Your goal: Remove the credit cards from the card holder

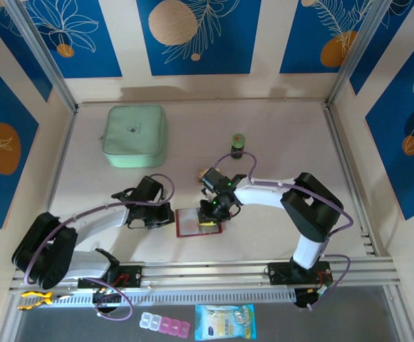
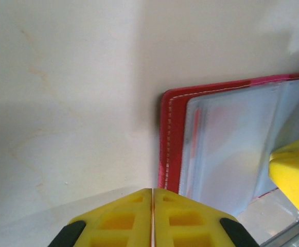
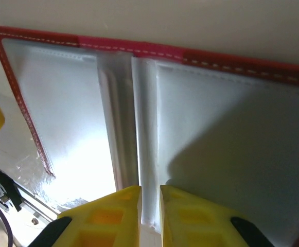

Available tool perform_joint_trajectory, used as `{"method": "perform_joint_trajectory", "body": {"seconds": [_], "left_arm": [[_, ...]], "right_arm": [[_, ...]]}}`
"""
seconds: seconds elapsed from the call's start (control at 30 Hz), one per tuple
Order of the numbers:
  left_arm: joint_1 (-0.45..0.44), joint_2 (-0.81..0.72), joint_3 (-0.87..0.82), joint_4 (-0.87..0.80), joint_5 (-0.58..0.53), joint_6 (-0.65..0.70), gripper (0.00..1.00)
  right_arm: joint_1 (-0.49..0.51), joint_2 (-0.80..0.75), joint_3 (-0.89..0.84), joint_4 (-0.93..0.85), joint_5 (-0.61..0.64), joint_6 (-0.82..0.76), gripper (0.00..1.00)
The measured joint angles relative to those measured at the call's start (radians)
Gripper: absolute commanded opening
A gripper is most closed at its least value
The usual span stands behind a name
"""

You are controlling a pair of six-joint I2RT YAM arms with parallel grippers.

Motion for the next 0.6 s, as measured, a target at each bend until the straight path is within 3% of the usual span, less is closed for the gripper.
{"method": "perform_joint_trajectory", "body": {"seconds": [0.3, 0.6], "left_arm": [[-0.061, 0.026, 0.000, 0.058, 0.001, -0.056, 0.06], [-0.068, 0.066, -0.011, 0.075, -0.017, -0.058, 0.05]], "right_arm": [[0.001, -0.026, 0.000, 0.018, -0.014, 0.005, 0.31], [0.001, -0.026, 0.000, 0.077, -0.070, 0.020, 0.33]]}}
